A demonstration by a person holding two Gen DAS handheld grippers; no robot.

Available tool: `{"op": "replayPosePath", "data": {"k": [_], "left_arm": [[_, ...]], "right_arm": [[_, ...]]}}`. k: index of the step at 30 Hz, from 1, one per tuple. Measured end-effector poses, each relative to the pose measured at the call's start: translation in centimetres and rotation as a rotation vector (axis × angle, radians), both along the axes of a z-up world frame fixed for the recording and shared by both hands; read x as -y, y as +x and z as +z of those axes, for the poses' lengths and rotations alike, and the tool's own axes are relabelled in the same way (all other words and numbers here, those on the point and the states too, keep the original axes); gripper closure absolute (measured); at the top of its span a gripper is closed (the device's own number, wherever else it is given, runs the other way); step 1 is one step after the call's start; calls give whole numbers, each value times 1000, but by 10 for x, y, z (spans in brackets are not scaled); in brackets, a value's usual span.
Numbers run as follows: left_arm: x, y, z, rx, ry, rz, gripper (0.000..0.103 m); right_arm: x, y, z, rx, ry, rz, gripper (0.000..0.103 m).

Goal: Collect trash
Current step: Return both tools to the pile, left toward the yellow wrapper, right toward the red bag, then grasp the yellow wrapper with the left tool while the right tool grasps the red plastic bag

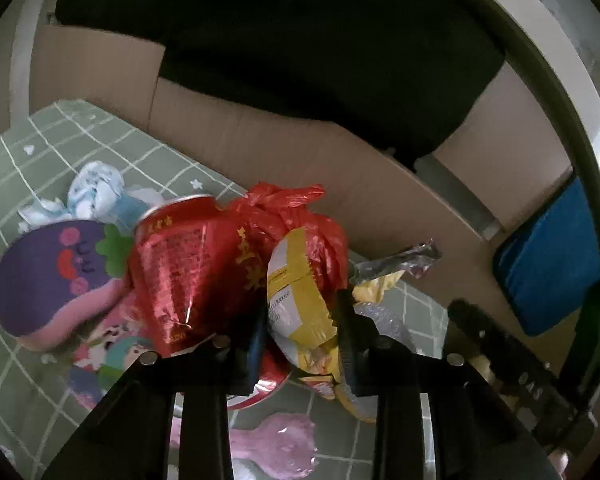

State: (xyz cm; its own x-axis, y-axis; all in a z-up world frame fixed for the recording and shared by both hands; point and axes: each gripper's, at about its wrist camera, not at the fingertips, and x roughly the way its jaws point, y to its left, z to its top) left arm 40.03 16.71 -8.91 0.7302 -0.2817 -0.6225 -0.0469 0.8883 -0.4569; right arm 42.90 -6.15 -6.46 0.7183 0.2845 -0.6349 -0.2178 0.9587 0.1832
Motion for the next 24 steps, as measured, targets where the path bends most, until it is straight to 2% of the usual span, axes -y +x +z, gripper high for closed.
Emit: {"op": "replayPosePath", "data": {"k": [3, 8, 13, 16, 24], "left_arm": [[-2, -10, 10, 41, 54, 6, 74], [-13, -28, 29, 93, 148, 84, 76], [-23, -40, 43, 180, 247, 163, 76], [-27, -38, 41, 186, 257, 166, 76], [-34, -33, 34, 170, 214, 152, 76]], "right_arm": [[-7, 3, 0, 8, -2, -11, 56], [-16, 10, -3, 0, -12, -18, 56], [-27, 25, -6, 4, -17, -34, 56], [-30, 40, -11, -7, -14, -76, 56], [-20, 79, -37, -97, 37, -184, 56]]}}
